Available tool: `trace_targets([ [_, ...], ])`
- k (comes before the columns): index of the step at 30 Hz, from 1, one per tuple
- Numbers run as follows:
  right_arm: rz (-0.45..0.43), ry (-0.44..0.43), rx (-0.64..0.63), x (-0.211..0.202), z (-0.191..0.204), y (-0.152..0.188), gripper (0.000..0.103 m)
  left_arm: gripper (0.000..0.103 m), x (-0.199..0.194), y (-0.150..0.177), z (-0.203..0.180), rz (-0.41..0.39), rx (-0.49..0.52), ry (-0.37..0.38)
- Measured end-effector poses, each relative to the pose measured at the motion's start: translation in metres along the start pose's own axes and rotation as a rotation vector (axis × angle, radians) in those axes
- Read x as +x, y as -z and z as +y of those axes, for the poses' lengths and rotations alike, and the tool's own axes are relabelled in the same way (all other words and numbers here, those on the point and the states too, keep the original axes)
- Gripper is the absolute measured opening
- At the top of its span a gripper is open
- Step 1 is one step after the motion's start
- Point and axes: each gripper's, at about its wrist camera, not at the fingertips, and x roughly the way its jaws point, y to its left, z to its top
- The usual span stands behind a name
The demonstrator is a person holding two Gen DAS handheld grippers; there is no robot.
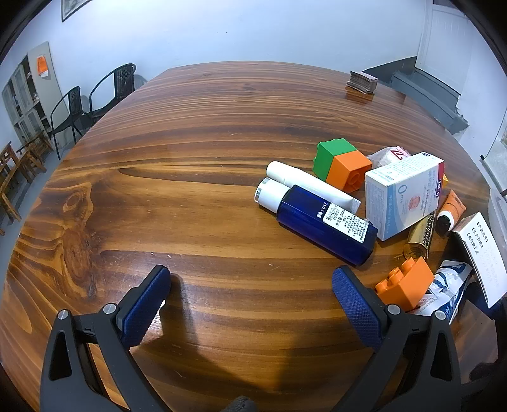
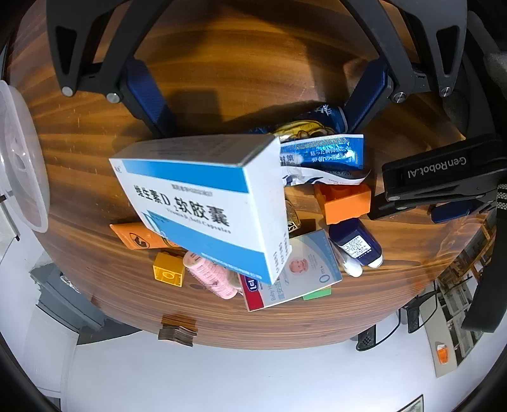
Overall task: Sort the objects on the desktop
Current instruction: 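Move both tools toward the pile, right tool over the blue-white vitamin box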
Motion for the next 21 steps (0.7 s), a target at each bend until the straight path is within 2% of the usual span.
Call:
trace_targets([
  [7, 0.008, -0.069, -0.094, 0.0, -0.01, 0.005, 0.103, 0.103, -0.004, 0.003, 0.001, 0.0, 0.015, 0.011],
  [16, 0.023, -0.072, -0.098, -0.019, -0.031, 0.031, 0.103, 0.103, -0.013, 0.013, 0.001, 0.002, 0.102, 0.074],
  [21, 0.028, -0.071, -0.098, -0.02, -0.033, 0.032, 0.103, 0.103, -0.019, 0.023, 0.0, 0.001, 0.128, 0.089],
])
